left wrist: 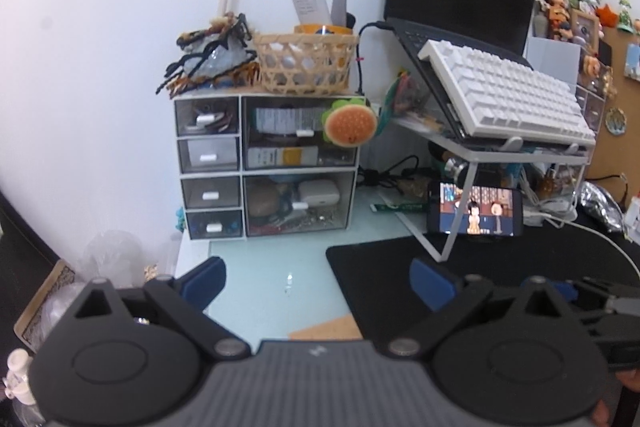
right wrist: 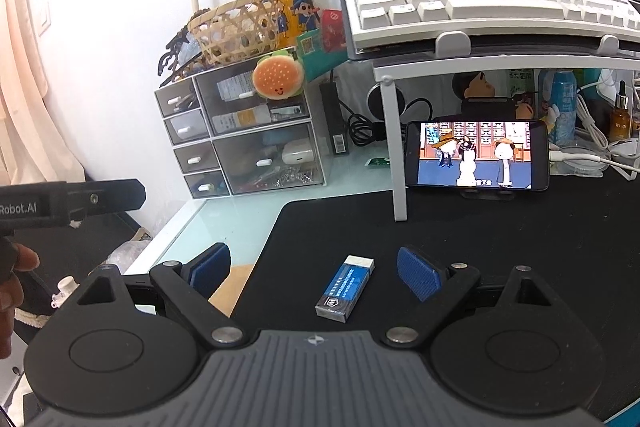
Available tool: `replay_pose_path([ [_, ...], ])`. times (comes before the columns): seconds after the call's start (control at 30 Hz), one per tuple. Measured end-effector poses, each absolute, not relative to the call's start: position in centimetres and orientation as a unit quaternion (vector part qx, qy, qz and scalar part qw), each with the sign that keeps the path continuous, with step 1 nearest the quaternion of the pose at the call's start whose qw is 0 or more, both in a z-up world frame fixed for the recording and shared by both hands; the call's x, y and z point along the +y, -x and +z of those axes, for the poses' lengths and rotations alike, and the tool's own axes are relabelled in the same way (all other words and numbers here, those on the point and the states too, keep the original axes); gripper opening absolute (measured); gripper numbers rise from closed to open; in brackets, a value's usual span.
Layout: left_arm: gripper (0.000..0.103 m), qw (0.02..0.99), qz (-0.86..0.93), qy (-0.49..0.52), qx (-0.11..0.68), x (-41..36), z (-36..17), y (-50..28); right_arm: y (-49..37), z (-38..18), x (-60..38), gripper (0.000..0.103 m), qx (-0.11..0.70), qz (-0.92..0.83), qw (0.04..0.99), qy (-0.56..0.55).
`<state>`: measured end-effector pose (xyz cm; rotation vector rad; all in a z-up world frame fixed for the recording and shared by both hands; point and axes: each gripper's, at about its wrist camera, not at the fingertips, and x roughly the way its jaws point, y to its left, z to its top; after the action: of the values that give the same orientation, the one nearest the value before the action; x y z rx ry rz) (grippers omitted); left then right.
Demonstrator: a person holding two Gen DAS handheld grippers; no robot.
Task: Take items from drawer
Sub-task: 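Bring the left gripper to the white handle of the lower clear drawer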
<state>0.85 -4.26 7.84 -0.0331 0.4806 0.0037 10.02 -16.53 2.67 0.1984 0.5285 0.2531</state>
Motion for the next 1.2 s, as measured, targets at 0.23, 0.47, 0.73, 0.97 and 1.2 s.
replay_pose_path([
  [0.23,0.092,0.974,0.018,0.033,0.225,-4.6,8.8,-1.7,-10.2,3.3,-17.9,0.094,0.26,0.13,0.951,-0.108],
  [0.47,0.09,0.973,0.02,0.032,0.229,-5.6,9.4,-2.9,-10.9,4.0,-19.1,0.094,0.264,0.133,0.949,-0.109],
  [0.73,0.085,0.97,0.027,0.036,0.24,-6.0,9.7,-4.6,-11.7,4.8,-20.1,0.094,0.271,0.146,0.945,-0.11],
  [0.97,0.083,0.968,0.025,0.035,0.247,-6.0,10.2,-5.8,-11.8,4.9,-20.8,0.094,0.271,0.145,0.944,-0.116],
  [1.2,0.082,0.968,0.025,0.025,0.25,-6.1,11.4,-7.4,-11.5,4.6,-21.7,0.094,0.274,0.154,0.939,-0.14],
])
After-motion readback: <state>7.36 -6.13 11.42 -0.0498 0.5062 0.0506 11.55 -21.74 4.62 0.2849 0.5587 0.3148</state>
